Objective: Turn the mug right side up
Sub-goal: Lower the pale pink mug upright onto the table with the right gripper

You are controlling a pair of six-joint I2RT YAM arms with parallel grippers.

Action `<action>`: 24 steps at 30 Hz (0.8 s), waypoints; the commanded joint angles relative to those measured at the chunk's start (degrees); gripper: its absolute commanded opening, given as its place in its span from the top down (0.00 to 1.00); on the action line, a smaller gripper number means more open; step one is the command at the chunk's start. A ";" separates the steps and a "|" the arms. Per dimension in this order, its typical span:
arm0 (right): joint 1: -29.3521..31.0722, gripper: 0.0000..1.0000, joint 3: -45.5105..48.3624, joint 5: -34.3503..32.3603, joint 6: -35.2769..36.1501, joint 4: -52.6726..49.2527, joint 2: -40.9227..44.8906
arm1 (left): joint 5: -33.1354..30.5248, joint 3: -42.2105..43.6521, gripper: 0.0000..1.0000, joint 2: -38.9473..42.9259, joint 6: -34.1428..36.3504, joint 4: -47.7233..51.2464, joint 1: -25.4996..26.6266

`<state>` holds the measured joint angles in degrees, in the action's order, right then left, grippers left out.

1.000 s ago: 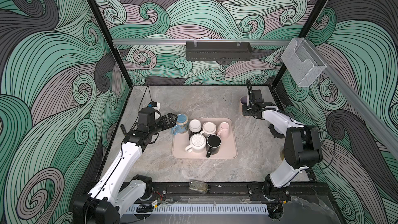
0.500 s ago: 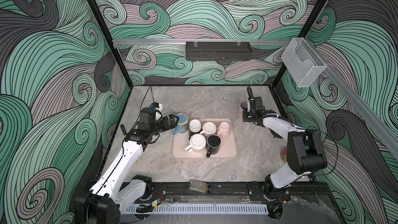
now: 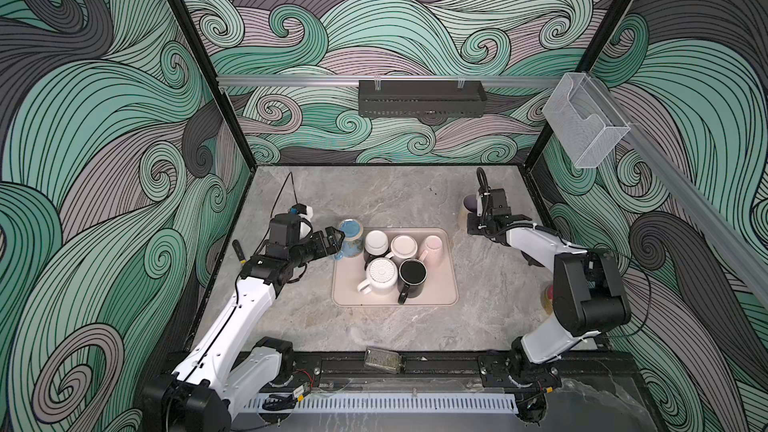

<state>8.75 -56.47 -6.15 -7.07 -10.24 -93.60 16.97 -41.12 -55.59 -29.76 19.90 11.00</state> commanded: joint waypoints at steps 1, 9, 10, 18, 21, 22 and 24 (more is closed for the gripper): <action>-0.15 0.98 -0.99 -1.68 0.22 5.63 -0.26 | -0.54 0.42 0.05 1.17 0.40 0.83 0.41; -0.32 0.93 -3.91 -2.86 0.90 3.37 -2.32 | -0.64 0.43 0.05 1.10 0.45 0.82 0.63; -0.32 0.92 -4.08 -3.01 0.91 3.19 -2.51 | -0.62 0.56 0.05 1.05 0.51 0.73 0.68; -0.45 0.77 -6.01 -4.18 1.97 2.63 -4.43 | -1.37 0.94 0.05 1.29 0.69 1.01 0.81; -0.43 0.72 -6.12 -3.89 1.82 2.92 -4.66 | -1.75 1.01 0.05 1.89 0.84 1.63 1.03; -0.42 0.70 -6.22 -3.87 1.72 2.90 -4.71 | -1.94 1.03 0.05 2.13 0.84 1.92 1.09; -0.40 0.66 -6.20 -3.53 1.53 2.67 -4.49 | -2.20 1.10 0.05 2.58 0.84 2.19 1.28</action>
<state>8.64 -61.12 -8.71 -6.13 -9.02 -98.06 15.97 -40.12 -54.35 -29.74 20.47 11.73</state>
